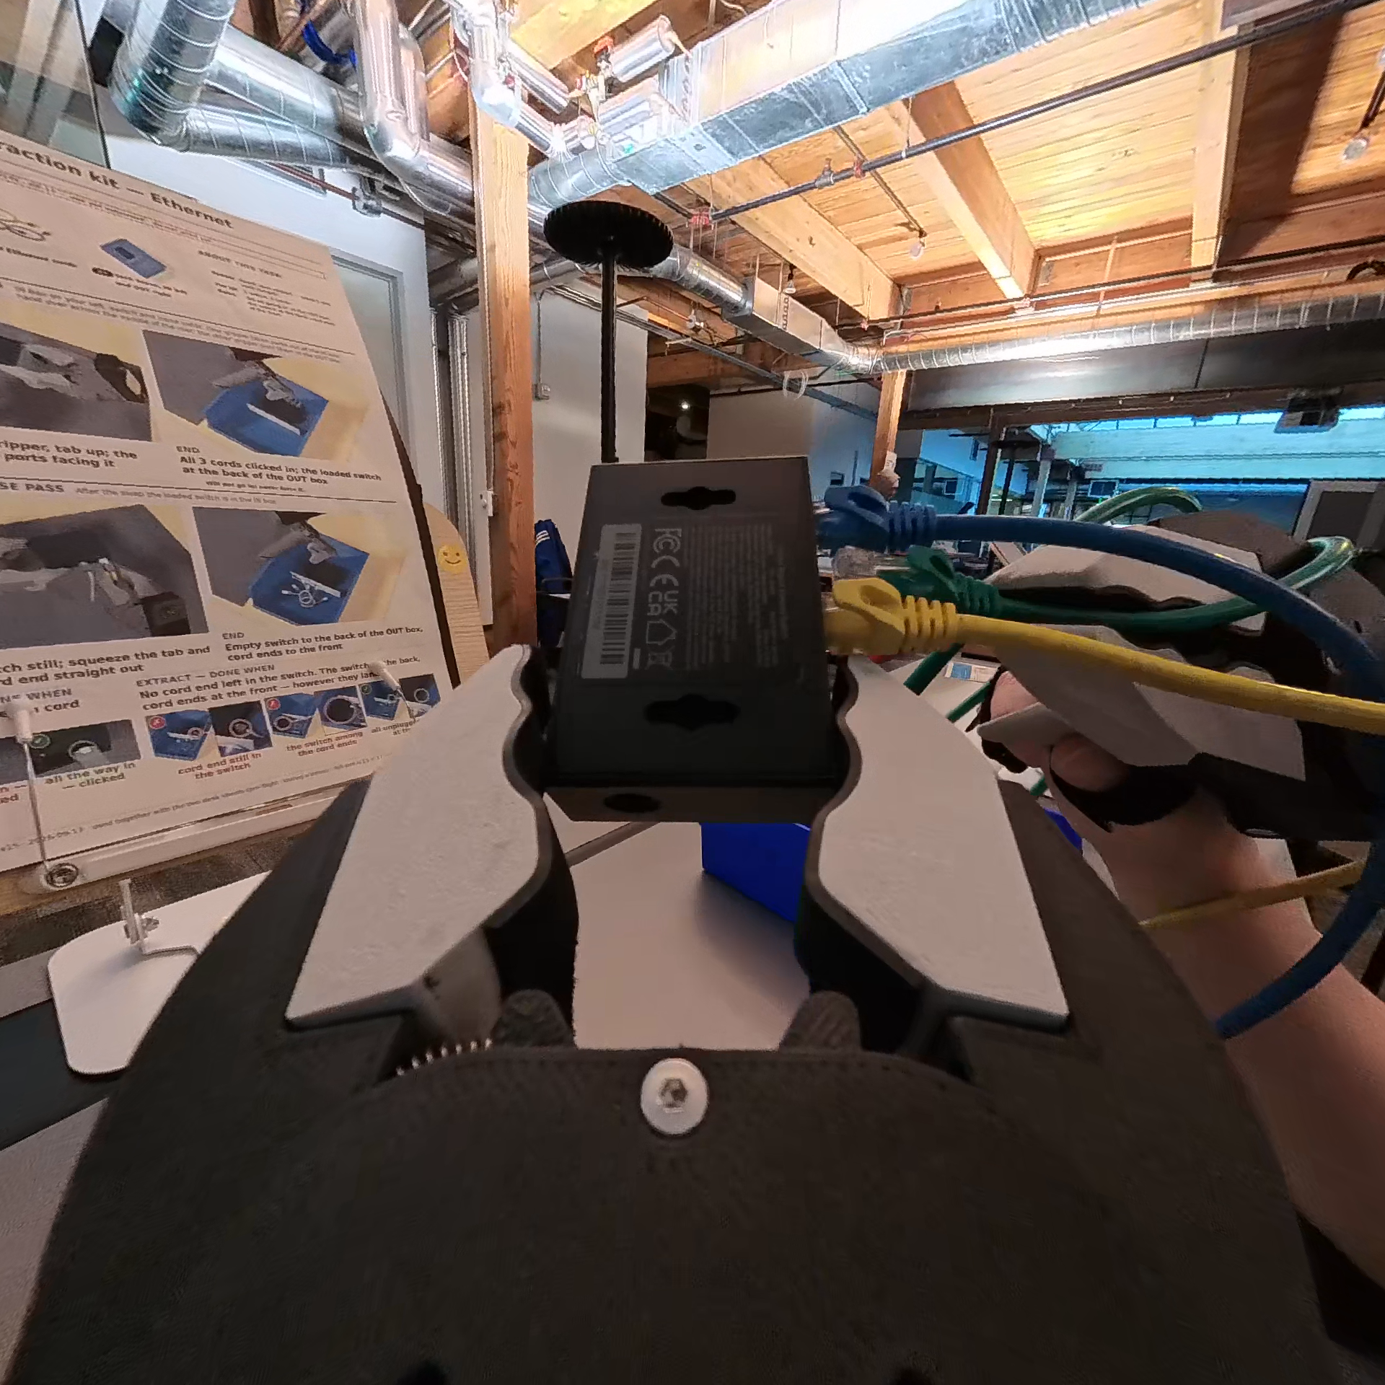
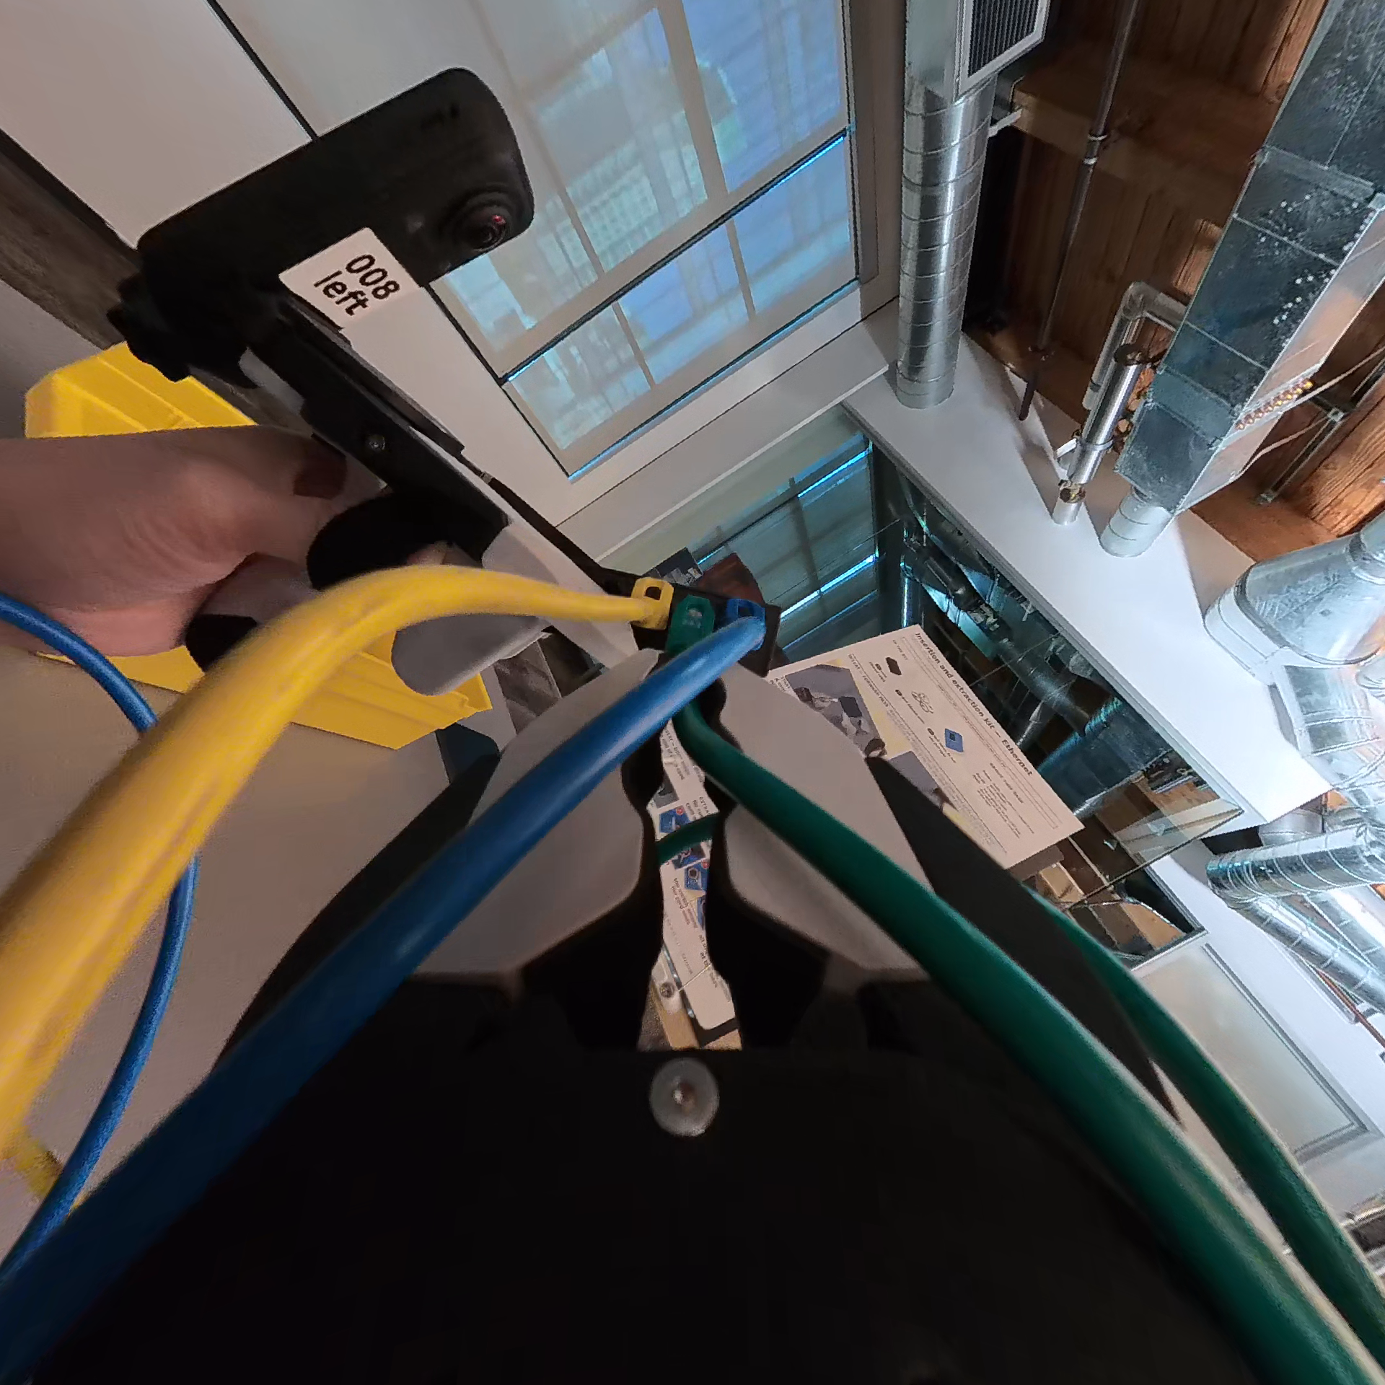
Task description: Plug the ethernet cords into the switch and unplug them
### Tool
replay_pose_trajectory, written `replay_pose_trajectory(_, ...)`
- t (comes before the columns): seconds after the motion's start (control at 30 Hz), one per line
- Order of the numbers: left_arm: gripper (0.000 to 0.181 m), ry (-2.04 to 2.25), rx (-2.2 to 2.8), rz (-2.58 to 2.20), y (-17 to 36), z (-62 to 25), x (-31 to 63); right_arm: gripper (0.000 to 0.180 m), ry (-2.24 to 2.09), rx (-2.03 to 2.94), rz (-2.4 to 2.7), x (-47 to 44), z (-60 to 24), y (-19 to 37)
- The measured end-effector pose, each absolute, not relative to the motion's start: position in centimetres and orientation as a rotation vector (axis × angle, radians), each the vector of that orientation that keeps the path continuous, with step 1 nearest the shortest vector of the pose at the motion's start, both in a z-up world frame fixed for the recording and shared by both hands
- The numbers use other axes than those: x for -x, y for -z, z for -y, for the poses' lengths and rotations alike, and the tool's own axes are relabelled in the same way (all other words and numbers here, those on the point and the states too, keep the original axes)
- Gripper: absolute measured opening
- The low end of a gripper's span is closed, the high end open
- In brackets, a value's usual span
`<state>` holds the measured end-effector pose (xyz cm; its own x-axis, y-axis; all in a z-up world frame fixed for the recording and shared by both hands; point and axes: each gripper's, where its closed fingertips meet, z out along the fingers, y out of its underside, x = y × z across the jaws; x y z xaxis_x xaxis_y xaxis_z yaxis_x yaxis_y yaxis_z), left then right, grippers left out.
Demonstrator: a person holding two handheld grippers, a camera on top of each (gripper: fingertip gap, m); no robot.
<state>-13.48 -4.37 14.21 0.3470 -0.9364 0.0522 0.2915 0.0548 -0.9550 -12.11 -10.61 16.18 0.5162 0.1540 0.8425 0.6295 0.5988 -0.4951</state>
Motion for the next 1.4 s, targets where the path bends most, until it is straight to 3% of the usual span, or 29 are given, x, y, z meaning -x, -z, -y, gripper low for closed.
replay_pose_trajectory(1.4, 0.072, 0.900, 1.119, -0.811, -13.7, 4.6, 14.2, 0.007, 0.209, 0.959, 0.951, 12.9, 9.6, -15.5)
